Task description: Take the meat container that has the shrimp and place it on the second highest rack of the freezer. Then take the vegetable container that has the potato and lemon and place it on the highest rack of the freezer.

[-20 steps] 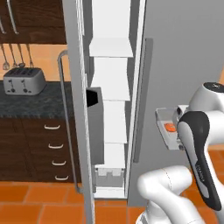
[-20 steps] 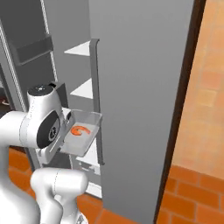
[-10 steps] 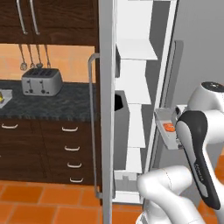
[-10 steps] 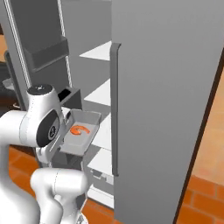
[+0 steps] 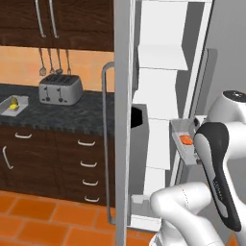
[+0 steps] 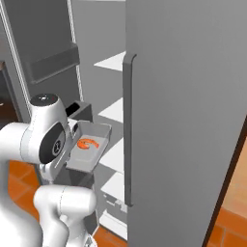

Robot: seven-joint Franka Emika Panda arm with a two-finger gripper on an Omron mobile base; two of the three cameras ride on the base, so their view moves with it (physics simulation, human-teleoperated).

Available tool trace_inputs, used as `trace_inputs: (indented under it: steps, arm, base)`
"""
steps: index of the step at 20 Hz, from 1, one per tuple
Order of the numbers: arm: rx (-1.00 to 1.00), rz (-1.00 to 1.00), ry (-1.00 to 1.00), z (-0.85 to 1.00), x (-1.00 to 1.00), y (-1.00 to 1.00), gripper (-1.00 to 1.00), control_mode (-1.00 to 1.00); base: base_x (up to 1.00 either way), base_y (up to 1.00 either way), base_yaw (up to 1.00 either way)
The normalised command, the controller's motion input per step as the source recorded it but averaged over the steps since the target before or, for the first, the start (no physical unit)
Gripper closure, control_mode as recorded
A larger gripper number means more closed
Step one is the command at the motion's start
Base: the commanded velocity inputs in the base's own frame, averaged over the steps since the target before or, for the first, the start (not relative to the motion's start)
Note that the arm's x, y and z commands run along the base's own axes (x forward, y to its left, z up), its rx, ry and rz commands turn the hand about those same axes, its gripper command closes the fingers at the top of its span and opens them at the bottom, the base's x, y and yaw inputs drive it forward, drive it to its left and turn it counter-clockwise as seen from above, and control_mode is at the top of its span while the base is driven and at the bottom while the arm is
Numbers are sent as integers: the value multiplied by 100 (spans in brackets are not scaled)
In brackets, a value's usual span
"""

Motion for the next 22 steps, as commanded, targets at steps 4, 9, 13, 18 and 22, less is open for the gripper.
trace_inputs:
  steps: [4,9,13,18,22]
  arm:
    - [0,0,0,0,0,0,100,100]
    - [0,0,0,0,0,0,100,100]
    - [0,0,0,0,0,0,100,100]
    - [0,0,0,0,0,0,100,100]
    - [0,0,0,0,50,-1,100,-100]
  base:
    - [50,0,14]
    - [52,0,11]
    - [29,-1,4]
    - [0,0,0]
    - [3,0,0]
